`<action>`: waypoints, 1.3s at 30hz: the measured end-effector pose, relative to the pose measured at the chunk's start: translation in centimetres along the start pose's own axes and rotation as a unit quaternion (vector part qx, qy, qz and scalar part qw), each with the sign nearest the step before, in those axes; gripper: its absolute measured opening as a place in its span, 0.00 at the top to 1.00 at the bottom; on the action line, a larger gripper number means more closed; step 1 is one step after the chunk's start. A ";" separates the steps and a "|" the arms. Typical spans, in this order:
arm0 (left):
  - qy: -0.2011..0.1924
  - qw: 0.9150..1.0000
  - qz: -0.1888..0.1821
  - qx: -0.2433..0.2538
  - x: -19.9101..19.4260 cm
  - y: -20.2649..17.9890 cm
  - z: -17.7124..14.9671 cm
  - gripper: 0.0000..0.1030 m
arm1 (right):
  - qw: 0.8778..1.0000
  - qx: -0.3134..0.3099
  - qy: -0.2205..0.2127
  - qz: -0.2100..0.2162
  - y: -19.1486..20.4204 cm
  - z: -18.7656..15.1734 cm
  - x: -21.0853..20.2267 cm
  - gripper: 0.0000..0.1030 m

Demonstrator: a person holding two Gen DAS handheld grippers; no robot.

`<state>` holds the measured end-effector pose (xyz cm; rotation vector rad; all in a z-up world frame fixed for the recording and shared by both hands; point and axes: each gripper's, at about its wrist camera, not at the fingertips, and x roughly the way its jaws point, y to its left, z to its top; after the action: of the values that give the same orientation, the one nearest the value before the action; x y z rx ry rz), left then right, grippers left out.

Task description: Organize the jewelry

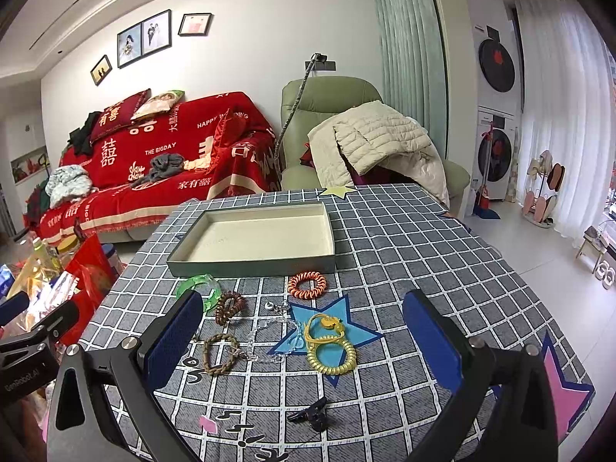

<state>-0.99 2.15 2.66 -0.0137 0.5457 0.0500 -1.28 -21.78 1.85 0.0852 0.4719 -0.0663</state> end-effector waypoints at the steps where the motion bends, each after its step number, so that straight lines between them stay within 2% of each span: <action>1: 0.000 1.000 0.000 0.000 0.0 0.0 0.0 0.00 | 1.000 0.000 0.000 0.000 0.0 -0.1 -0.1 0.00; 13: 0.005 1.000 -0.001 0.002 0.3 -0.2 0.0 0.00 | 1.000 -0.001 0.001 0.000 0.1 0.0 0.0 0.00; 20: 0.039 0.999 -0.012 0.006 2.6 -0.4 0.0 0.00 | 1.000 0.000 0.025 0.006 0.1 -0.3 1.2 0.00; 25: 0.083 0.996 -0.022 0.002 6.6 -0.2 0.7 0.00 | 0.998 -0.001 0.063 0.005 -0.9 0.3 3.9 0.00; 31: 0.148 0.988 -0.045 -0.010 13.7 0.0 2.1 0.00 | 0.989 0.013 0.149 0.009 -3.2 1.6 10.2 0.00; 35: 0.174 0.983 -0.052 -0.015 17.6 -0.5 2.6 0.00 | 0.980 0.033 0.196 0.006 -4.7 2.0 14.4 0.00; 39: 0.195 0.979 -0.058 -0.021 20.5 -1.1 2.8 0.00 | 0.971 0.040 0.234 0.006 -5.3 2.0 18.4 0.08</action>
<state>18.03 2.02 -5.64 -0.0988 0.9361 -0.0563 15.51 -28.08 -5.10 0.1852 0.9415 -0.0523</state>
